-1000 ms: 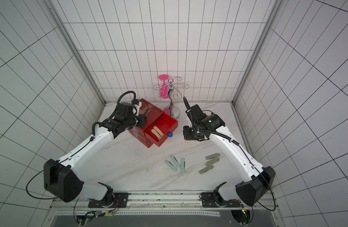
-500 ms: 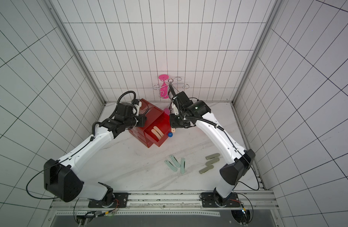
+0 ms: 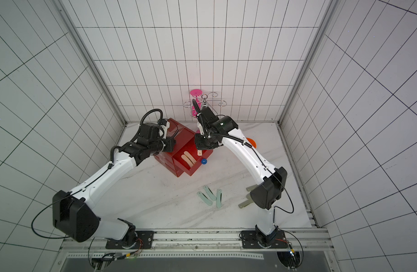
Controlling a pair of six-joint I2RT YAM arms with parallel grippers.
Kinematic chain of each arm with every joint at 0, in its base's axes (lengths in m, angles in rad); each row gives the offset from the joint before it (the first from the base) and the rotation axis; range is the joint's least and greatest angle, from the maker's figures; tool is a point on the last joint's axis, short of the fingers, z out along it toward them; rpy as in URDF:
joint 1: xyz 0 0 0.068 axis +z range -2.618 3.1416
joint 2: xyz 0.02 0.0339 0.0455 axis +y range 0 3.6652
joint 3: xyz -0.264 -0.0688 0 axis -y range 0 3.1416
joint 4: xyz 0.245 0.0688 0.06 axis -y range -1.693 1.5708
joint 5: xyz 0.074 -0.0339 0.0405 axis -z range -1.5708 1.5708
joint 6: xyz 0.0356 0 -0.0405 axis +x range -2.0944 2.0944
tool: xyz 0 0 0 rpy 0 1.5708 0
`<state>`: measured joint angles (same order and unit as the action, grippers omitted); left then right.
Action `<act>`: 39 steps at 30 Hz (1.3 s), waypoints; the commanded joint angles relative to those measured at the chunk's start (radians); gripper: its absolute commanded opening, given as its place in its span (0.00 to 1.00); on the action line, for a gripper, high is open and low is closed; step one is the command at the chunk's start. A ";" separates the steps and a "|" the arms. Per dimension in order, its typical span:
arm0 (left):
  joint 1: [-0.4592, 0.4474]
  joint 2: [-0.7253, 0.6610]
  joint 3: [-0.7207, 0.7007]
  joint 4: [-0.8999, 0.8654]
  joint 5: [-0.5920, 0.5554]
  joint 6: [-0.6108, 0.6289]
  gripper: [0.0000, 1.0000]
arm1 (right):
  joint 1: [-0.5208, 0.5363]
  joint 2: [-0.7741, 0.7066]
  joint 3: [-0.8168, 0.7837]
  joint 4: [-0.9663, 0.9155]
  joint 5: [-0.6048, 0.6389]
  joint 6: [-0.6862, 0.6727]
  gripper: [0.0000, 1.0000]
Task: Place the fruit knives into the drawer by color
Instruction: Place the fruit knife in the drawer.
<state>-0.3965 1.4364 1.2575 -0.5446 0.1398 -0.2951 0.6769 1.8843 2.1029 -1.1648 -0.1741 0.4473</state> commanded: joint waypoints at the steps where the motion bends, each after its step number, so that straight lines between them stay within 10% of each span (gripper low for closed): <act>1: -0.004 0.054 -0.029 -0.164 0.019 0.005 0.00 | 0.008 0.033 0.130 -0.027 -0.007 0.001 0.22; 39: -0.003 0.061 -0.027 -0.169 0.023 0.007 0.00 | 0.008 0.130 0.083 -0.029 0.037 0.001 0.23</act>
<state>-0.3962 1.4414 1.2621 -0.5465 0.1444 -0.2951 0.6769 2.0022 2.1536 -1.1805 -0.1585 0.4446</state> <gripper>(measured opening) 0.049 0.227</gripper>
